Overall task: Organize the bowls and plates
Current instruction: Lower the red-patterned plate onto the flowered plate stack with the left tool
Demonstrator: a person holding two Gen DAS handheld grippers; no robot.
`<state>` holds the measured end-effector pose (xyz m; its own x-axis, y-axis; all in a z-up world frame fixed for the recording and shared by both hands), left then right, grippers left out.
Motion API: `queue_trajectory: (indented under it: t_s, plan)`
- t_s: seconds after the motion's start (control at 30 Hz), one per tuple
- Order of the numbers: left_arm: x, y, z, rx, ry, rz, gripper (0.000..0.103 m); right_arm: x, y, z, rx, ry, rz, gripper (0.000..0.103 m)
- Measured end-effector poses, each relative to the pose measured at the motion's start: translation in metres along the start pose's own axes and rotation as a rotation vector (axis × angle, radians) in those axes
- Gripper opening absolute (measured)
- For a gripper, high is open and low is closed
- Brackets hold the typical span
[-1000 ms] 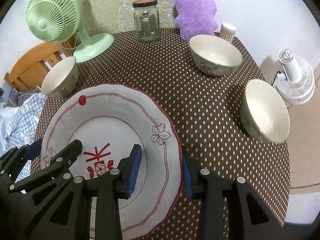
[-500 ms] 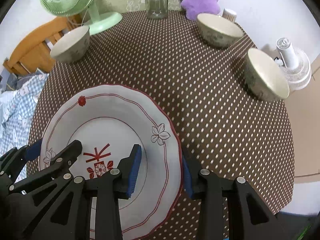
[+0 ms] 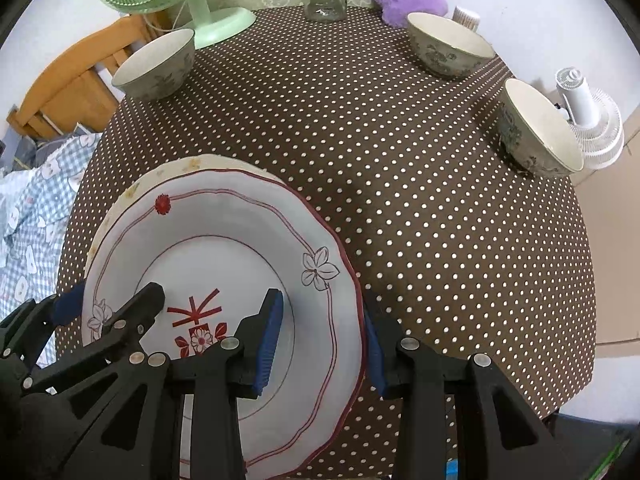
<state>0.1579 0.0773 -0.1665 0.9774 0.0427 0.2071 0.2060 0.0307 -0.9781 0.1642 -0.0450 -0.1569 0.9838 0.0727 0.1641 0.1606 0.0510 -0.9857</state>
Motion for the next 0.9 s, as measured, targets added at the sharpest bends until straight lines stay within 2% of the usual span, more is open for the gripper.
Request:
queue_trajectory:
  t_s: [0.27, 0.57, 0.7, 0.73, 0.8, 0.9]
  plan:
    - [-0.001, 0.009, 0.005, 0.029, -0.004, 0.016, 0.058, 0.003, 0.001, 0.007, -0.010, -0.014, -0.015, 0.041]
    - [0.001, 0.011, 0.004, 0.025, -0.003, 0.011, 0.059, 0.003, 0.002, 0.007, -0.016, -0.016, -0.005, 0.042]
    - [0.000, 0.009, 0.003, 0.023, 0.015, 0.033, 0.059, -0.003, -0.002, 0.006, -0.014, -0.003, 0.000, 0.042]
    - [-0.001, 0.007, 0.003, 0.031, 0.023, 0.031, 0.059, -0.004, -0.004, 0.005, -0.018, 0.003, -0.005, 0.042]
    - [-0.003, 0.003, 0.003, 0.054, 0.040, 0.022, 0.069, -0.007, -0.008, 0.003, -0.026, 0.007, -0.008, 0.042]
    - [-0.004, 0.001, 0.005, 0.062, 0.054, 0.014, 0.069, -0.009, -0.011, 0.000, -0.029, 0.014, -0.007, 0.041]
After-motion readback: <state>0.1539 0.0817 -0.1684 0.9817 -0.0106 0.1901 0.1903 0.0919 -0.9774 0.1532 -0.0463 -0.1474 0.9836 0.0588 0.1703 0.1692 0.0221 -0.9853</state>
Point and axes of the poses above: each gripper's, at about its wrist camera, not at the fingertips, and y roughly the way its jaws point, z to its left, x to its top, the point moved 4 cm from there along y, roughly the way its jaws point, and after that the axes turned 8 degrees about z, right-handed, at the moved point
